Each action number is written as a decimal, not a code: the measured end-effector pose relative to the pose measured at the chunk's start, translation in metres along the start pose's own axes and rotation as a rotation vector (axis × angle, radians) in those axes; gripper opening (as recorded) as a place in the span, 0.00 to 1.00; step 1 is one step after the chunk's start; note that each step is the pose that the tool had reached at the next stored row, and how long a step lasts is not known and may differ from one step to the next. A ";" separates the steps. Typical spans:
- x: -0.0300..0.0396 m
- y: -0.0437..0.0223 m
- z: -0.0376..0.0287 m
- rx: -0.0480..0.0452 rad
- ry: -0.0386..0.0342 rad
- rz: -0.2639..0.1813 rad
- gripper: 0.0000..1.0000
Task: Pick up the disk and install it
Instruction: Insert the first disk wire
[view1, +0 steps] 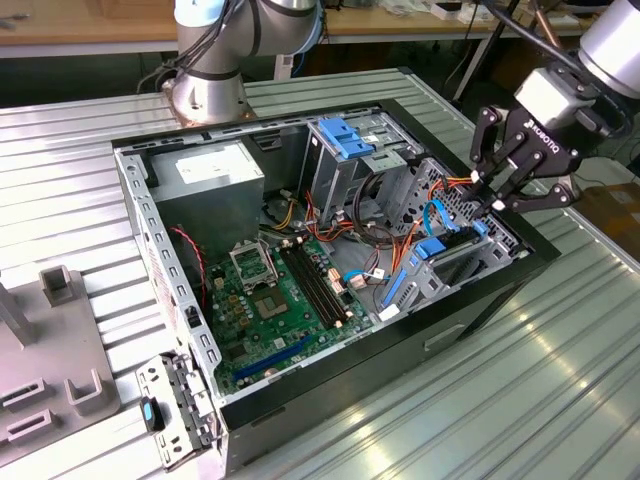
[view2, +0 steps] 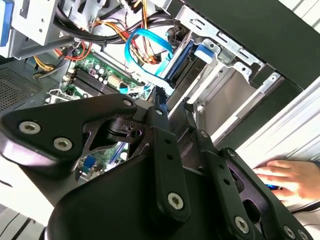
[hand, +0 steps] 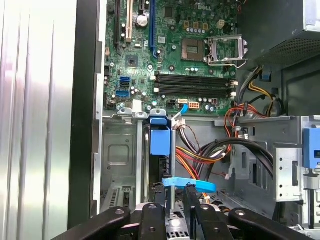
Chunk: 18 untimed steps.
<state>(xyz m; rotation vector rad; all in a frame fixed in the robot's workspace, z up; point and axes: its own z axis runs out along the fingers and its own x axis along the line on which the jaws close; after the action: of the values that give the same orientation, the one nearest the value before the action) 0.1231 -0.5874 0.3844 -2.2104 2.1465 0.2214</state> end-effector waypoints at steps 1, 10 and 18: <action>0.0000 0.0013 0.0001 0.0084 0.0002 -0.001 0.29; -0.0313 0.0143 0.0053 0.0456 0.0020 -0.006 0.29; -0.0556 0.0135 0.0088 0.0457 0.0020 -0.006 0.29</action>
<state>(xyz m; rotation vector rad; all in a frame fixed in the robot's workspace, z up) 0.1077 -0.5316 0.3843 -2.1934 2.1231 0.1682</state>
